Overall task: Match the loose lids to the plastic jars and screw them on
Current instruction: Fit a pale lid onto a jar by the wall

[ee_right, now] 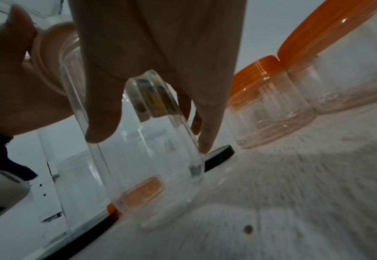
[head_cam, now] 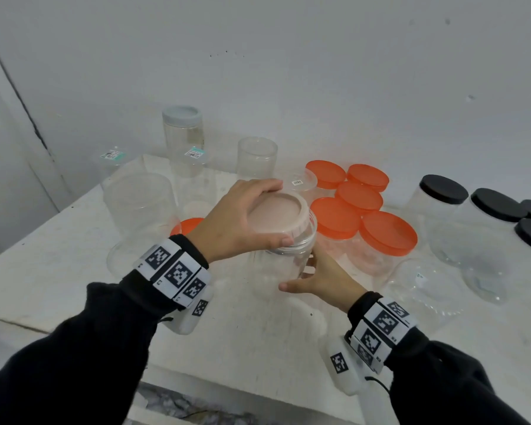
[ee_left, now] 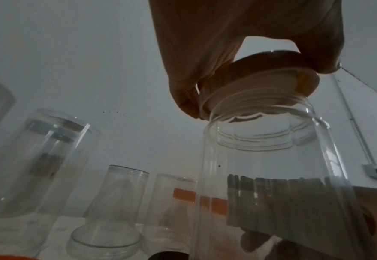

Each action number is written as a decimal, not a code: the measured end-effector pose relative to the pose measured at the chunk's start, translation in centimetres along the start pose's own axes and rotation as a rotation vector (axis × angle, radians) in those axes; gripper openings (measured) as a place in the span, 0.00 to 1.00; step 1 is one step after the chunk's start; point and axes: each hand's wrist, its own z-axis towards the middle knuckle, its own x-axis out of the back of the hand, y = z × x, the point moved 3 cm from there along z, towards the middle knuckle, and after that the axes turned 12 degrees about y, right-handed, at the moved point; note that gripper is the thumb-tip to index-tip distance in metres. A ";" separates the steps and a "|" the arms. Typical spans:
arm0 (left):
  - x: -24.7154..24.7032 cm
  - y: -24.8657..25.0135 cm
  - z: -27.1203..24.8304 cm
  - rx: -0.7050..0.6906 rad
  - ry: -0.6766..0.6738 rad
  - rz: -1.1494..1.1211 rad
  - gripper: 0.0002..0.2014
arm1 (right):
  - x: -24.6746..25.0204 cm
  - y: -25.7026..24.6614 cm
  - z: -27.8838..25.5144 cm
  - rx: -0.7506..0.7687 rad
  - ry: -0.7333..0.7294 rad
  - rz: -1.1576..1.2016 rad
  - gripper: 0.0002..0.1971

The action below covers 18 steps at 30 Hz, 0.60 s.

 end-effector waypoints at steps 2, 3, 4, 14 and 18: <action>-0.2 0.4 0.2 -0.016 -0.022 0.026 0.43 | -0.2 -0.1 0.0 0.003 0.017 -0.014 0.41; -0.4 0.5 0.2 -0.028 -0.037 0.043 0.44 | -0.4 -0.1 -0.1 0.005 0.009 -0.019 0.41; -0.6 0.7 0.3 -0.042 -0.054 0.059 0.45 | -0.6 -0.1 -0.1 0.008 -0.005 -0.020 0.42; -0.8 0.4 -0.2 -0.051 -0.119 0.055 0.47 | -1.2 -0.8 -1.0 0.037 -0.040 -0.082 0.42; -0.5 -0.2 -0.9 0.002 -0.088 -0.066 0.54 | 0.3 -2.2 -1.0 0.051 -0.131 -0.110 0.52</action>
